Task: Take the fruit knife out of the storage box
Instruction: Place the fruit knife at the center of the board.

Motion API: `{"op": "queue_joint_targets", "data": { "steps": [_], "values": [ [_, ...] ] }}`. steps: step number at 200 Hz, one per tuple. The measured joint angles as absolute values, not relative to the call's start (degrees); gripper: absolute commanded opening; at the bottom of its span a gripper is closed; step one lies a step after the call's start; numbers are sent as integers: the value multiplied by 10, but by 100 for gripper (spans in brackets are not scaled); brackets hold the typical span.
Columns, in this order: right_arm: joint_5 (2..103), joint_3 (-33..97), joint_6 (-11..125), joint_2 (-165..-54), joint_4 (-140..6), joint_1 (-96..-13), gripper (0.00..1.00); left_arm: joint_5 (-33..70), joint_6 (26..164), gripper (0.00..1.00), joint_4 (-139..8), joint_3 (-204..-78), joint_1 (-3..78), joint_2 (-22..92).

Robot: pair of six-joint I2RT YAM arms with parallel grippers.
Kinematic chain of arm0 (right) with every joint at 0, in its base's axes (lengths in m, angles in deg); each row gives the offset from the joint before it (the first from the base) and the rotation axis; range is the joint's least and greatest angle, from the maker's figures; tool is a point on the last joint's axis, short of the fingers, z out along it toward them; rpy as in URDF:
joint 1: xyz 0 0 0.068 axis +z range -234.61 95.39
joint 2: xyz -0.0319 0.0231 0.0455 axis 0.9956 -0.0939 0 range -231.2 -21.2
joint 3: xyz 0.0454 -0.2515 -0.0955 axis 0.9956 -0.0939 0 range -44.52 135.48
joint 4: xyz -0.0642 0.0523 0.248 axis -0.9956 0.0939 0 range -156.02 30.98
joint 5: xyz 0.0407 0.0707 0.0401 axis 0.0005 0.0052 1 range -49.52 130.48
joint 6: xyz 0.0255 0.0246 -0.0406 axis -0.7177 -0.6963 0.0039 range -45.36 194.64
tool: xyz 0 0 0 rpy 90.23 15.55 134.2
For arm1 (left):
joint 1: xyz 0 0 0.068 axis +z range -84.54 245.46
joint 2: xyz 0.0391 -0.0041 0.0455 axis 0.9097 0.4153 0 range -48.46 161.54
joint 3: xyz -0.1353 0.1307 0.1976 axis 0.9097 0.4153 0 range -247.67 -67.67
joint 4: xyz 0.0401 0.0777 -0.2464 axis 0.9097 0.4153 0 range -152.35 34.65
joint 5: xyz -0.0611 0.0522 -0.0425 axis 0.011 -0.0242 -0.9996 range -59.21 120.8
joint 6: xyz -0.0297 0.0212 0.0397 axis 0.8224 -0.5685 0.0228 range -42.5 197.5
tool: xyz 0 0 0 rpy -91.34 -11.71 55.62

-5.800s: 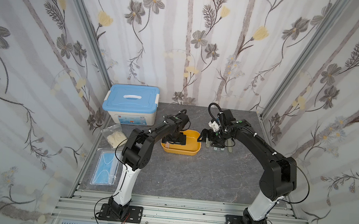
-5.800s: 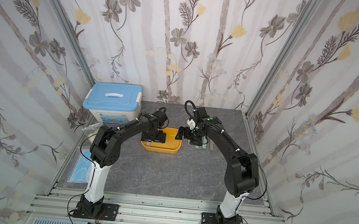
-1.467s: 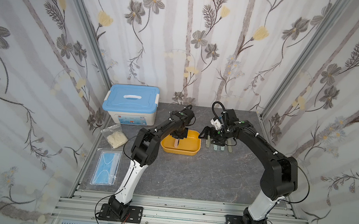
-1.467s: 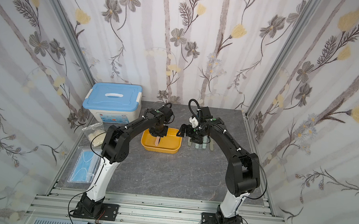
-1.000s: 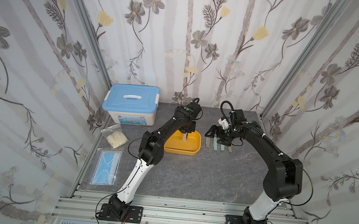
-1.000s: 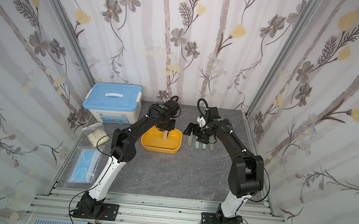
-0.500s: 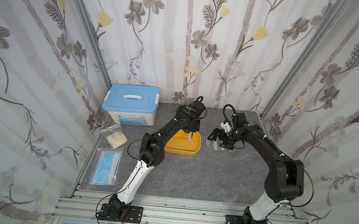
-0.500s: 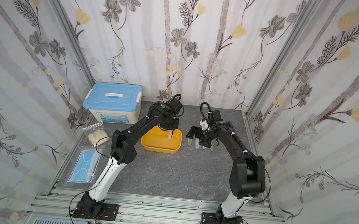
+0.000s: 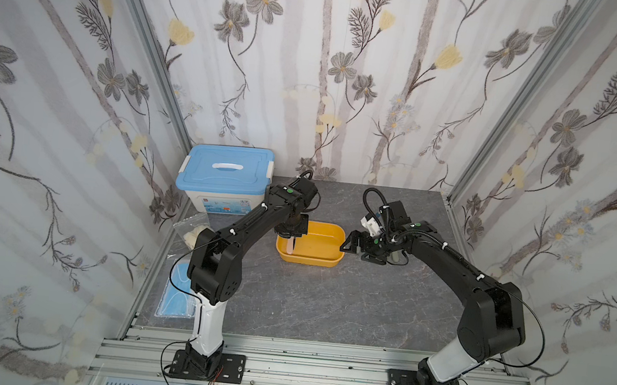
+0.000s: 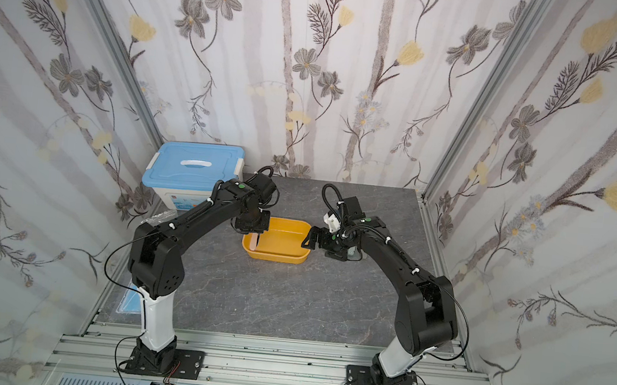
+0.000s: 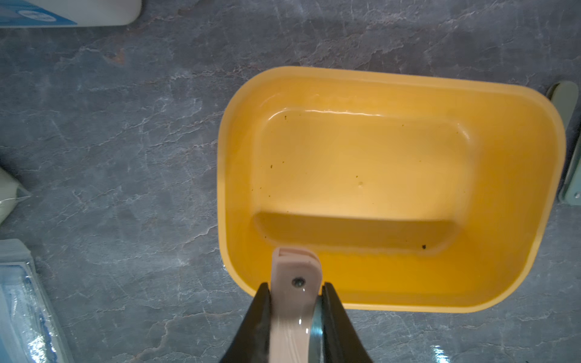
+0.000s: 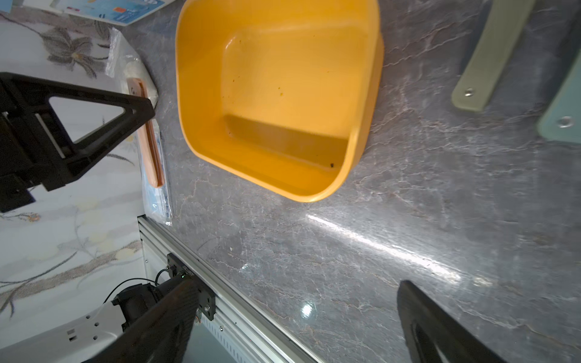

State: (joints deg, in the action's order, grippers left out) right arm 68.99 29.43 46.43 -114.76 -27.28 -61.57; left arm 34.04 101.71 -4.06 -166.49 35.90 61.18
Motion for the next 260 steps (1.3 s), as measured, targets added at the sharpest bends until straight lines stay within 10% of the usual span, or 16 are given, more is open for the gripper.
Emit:
{"op": "queue_joint_targets", "data": {
  "steps": [96,187,260],
  "values": [
    [686,340,414,-1192,-313,-549,100,316,1004,6,-156,-1412,460,525],
    [686,361,414,-1197,-312,-559,100,311,1004,87,-196,-1412,467,597],
    [674,395,460,-1174,-271,-598,100,354,985,100,-175,-1407,461,380]
  ]
}}
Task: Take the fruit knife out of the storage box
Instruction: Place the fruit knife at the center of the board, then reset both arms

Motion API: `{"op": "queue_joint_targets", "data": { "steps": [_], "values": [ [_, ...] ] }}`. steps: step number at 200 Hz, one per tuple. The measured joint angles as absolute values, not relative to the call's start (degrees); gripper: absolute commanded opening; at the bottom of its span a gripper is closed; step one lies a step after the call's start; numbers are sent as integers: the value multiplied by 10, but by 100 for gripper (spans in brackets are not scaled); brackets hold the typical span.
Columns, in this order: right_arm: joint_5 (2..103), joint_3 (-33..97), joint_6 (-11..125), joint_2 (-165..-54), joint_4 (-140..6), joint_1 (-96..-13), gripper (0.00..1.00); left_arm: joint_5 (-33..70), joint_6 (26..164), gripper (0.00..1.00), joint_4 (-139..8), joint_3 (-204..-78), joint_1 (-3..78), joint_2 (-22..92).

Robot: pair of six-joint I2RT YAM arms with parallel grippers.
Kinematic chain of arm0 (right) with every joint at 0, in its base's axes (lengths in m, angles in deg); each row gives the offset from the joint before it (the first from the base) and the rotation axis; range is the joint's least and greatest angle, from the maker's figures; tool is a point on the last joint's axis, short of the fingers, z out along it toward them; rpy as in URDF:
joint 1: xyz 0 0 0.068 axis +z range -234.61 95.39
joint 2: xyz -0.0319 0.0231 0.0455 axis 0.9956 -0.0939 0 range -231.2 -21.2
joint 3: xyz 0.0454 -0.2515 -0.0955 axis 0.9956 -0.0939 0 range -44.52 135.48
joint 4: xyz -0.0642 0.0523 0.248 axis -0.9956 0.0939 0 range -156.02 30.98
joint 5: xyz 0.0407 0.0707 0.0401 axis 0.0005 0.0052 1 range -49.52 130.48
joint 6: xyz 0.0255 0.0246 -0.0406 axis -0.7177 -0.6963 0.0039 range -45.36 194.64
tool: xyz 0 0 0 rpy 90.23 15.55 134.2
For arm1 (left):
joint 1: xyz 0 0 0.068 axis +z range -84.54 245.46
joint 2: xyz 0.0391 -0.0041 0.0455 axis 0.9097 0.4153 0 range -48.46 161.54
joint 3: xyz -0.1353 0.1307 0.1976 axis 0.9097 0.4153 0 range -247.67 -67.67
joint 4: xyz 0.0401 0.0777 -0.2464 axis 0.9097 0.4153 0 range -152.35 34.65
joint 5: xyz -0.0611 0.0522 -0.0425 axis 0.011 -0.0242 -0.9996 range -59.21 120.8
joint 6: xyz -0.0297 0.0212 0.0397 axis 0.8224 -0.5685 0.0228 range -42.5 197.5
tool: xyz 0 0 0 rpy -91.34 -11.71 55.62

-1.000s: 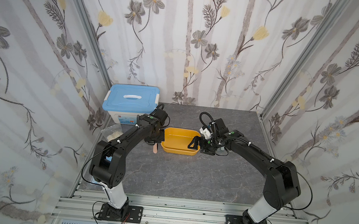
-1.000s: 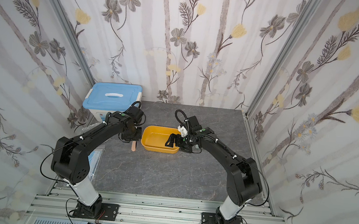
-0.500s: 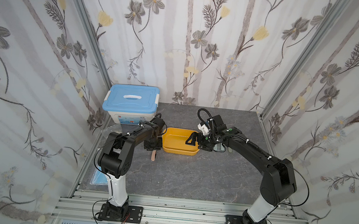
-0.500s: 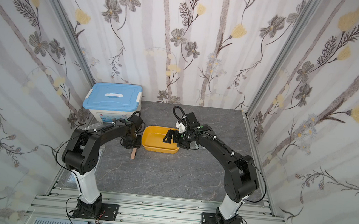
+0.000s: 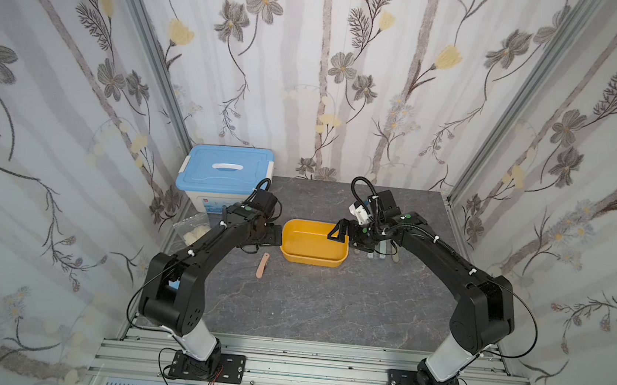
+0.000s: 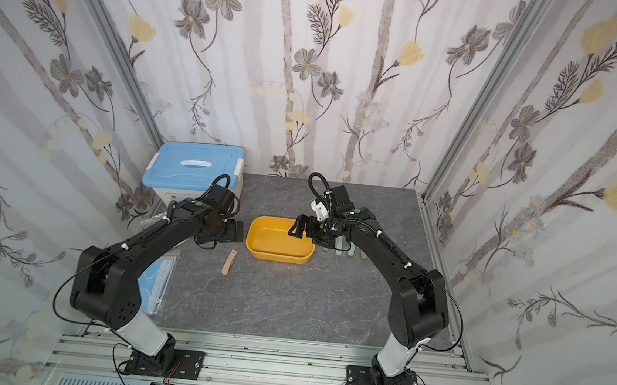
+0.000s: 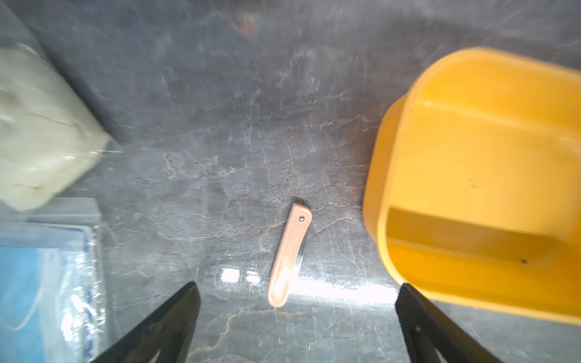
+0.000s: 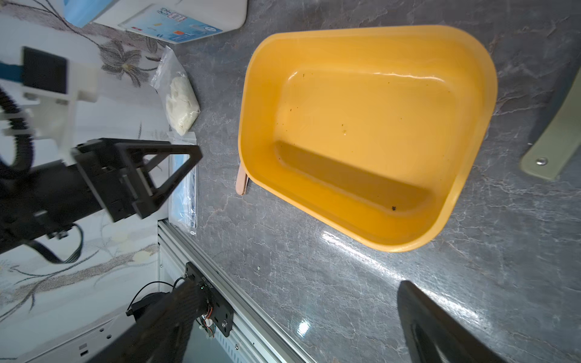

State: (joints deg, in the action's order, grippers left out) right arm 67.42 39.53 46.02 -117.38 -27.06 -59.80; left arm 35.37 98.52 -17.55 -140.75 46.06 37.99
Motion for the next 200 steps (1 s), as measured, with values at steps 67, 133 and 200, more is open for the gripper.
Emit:
{"op": "queue_joint_targets", "data": {
  "steps": [67,133,200],
  "values": [
    [442,229,568,-993,-273,-650,100,488,953,100,-283,-1143,487,47],
    [220,-46,698,-940,-538,-734,100,503,897,100,-577,-976,538,143],
    [214,-218,743,-958,-898,-745,100,483,852,100,-885,-861,614,225]
  ]
}}
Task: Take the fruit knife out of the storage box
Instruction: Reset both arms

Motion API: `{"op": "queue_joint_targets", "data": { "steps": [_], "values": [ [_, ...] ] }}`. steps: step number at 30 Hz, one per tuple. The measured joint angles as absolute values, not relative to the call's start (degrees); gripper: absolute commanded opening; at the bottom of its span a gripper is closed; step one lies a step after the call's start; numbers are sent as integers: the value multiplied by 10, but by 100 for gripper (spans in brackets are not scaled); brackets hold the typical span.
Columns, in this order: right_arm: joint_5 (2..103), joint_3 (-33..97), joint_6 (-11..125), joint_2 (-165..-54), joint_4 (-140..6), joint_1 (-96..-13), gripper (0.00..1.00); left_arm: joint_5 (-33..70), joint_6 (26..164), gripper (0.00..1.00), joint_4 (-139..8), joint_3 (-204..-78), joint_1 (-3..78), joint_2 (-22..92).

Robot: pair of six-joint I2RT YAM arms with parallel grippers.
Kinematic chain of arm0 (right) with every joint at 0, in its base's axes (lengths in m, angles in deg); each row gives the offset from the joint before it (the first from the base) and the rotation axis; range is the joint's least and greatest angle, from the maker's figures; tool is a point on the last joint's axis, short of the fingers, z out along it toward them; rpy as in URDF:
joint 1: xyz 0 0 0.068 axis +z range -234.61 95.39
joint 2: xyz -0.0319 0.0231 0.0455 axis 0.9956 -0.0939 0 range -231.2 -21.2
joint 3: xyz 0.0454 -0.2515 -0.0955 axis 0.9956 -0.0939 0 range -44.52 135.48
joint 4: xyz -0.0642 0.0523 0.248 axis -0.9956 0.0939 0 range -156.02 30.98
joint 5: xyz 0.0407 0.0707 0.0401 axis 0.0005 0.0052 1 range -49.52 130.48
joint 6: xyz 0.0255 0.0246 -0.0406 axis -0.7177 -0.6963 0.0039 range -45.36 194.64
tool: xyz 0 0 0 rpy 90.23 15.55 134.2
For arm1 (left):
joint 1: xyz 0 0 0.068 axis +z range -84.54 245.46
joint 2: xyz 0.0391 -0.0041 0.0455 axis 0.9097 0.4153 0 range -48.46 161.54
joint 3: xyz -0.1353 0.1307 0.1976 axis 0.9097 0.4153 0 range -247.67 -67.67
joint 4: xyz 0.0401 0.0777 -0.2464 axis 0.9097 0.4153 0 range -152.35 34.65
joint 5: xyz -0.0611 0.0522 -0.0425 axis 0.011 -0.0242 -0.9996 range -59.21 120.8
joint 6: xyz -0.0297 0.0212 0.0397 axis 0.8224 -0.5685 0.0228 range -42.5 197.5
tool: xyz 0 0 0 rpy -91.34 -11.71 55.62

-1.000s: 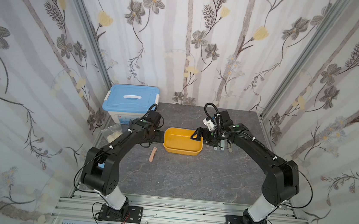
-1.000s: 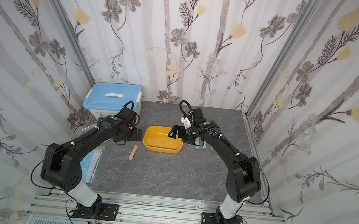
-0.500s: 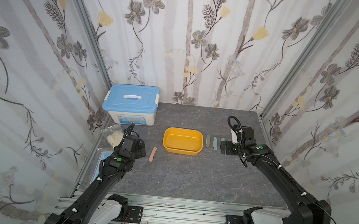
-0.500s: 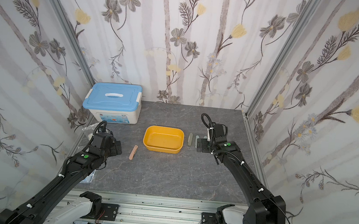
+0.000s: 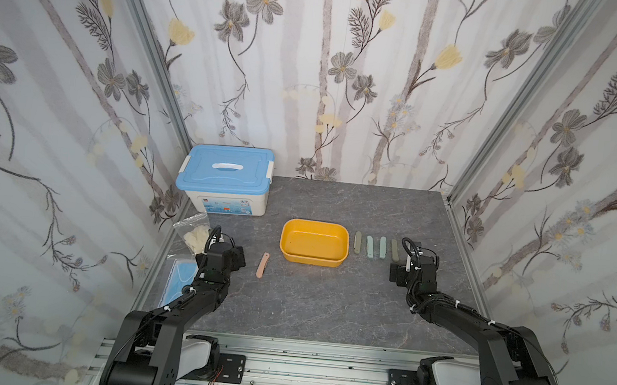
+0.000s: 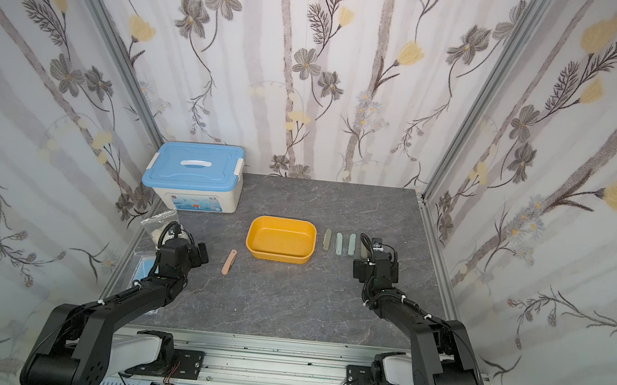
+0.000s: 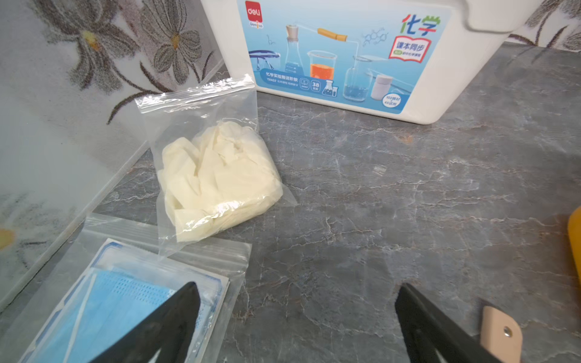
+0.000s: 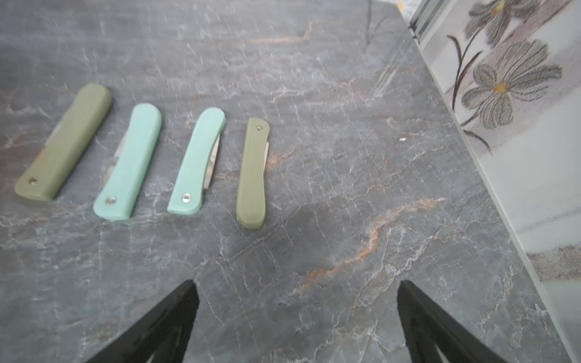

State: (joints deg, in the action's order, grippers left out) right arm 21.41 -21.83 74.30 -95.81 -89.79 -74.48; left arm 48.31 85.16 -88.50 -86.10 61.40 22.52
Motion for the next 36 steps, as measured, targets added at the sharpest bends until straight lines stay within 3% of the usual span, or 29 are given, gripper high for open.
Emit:
{"op": "queue_joint_targets", "data": {
  "steps": [3,9,36],
  "values": [
    [215,-241,745,-994,-1001,-759,100,452,834,100,-949,-891,623,294],
    [270,-225,758,-1059,-1062,-771,100,406,806,100,-1057,-901,639,406],
    [286,-222,768,-1059,-1080,-768,100,395,796,100,-1106,-901,639,411]
  ]
}}
